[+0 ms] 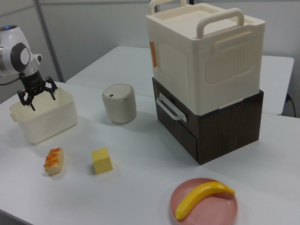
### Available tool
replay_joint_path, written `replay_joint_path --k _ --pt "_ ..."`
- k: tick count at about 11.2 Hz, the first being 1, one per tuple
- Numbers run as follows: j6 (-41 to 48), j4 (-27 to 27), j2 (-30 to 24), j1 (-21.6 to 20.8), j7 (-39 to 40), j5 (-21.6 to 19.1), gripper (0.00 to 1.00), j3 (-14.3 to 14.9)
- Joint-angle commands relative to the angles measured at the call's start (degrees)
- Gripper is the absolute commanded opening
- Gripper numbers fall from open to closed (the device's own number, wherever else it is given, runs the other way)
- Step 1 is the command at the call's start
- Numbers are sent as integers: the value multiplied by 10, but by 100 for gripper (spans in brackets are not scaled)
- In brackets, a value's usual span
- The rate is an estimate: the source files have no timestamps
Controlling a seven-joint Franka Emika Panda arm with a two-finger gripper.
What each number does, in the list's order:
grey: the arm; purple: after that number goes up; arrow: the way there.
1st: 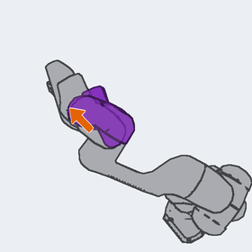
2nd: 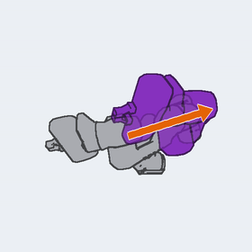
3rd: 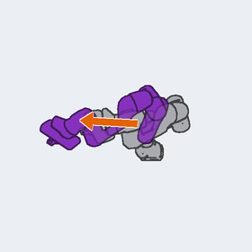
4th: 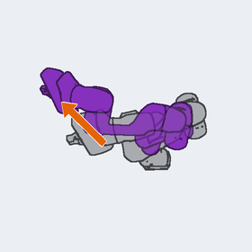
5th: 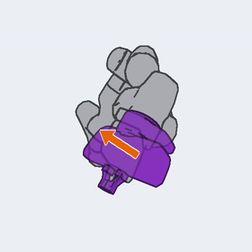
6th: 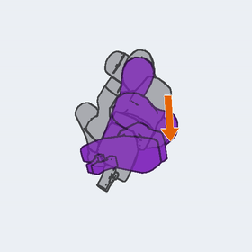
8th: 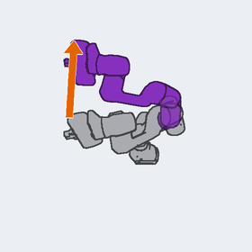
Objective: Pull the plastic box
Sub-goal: 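Move the open gripper over the translucent plastic box rim, then lower the gripper and hook the box's inner wall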
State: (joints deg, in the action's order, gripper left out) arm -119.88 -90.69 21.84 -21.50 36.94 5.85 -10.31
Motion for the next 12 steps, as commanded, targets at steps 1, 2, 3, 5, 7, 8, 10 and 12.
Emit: replay_joint_path --k 1,2,3,5,7,8,10,12 --pt "-5 7 16 -7 10 18 100 6" --pt "-4 3 16 -7 11 19 100 7" --pt "-1 -4 16 -6 12 27 100 9" --pt "1 -30 1 -1 13 35 100 10" --pt "1 -70 -23 1 15 50 100 10" --pt "2 -89 -38 3 16 53 100 11" --pt "2 -134 -70 11 19 53 100 13" --pt "5 -161 -94 14 19 53 100 29"
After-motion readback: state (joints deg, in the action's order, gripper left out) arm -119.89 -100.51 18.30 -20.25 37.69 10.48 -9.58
